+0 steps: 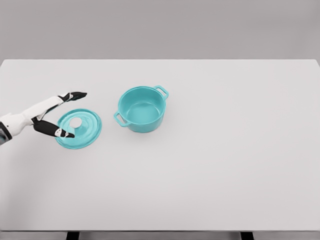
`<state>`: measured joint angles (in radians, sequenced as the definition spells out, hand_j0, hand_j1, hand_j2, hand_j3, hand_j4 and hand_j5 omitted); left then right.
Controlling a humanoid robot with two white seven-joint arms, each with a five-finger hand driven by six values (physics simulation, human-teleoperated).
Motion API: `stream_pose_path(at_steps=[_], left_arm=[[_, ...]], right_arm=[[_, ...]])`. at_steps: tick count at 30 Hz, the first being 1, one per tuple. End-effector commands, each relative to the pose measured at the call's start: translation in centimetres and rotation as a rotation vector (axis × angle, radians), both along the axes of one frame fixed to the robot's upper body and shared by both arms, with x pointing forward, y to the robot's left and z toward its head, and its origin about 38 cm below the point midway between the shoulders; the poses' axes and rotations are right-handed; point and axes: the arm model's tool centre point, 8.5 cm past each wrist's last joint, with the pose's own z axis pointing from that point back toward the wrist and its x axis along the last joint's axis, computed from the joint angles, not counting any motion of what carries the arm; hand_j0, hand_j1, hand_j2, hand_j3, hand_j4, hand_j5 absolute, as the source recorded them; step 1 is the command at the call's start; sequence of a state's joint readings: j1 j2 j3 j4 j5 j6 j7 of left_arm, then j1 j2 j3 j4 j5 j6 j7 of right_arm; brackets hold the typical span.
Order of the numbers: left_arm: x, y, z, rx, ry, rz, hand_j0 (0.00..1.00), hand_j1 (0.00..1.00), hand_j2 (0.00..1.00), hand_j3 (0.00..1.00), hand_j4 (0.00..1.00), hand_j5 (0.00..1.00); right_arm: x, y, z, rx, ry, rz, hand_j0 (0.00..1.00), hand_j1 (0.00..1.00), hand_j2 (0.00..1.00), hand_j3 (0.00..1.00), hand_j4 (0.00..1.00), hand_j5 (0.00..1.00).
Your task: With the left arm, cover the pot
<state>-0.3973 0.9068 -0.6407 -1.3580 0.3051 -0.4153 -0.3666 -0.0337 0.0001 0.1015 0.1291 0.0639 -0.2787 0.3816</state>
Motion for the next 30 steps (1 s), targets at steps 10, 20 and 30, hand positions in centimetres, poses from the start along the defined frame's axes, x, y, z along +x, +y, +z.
stream_pose_path(at_steps=[10, 20, 30], left_arm=[[0.0, 0.5, -0.2, 0.029, 0.029, -0.012, 0.74, 0.74, 0.74, 0.74, 0.74, 0.74], [-0.1, 0.3, -0.1, 0.028, 0.025, -0.016, 0.76, 0.76, 0.76, 0.76, 0.76, 0.76], [0.1, 0.4, -0.8, 0.101, 0.021, -0.013, 0.76, 0.76, 0.76, 0.76, 0.76, 0.76]], right_arm=[[-0.1, 0.0, 0.0, 0.000, 0.001, 0.000, 1.00, 1.00, 1.00, 1.00, 1.00, 1.00], [0.0, 0.0, 0.0, 0.000, -0.001, 0.000, 1.00, 1.00, 1.00, 1.00, 1.00, 1.00], [-0.1, 0.0, 0.0, 0.000, 0.001, 0.000, 1.00, 1.00, 1.00, 1.00, 1.00, 1.00]])
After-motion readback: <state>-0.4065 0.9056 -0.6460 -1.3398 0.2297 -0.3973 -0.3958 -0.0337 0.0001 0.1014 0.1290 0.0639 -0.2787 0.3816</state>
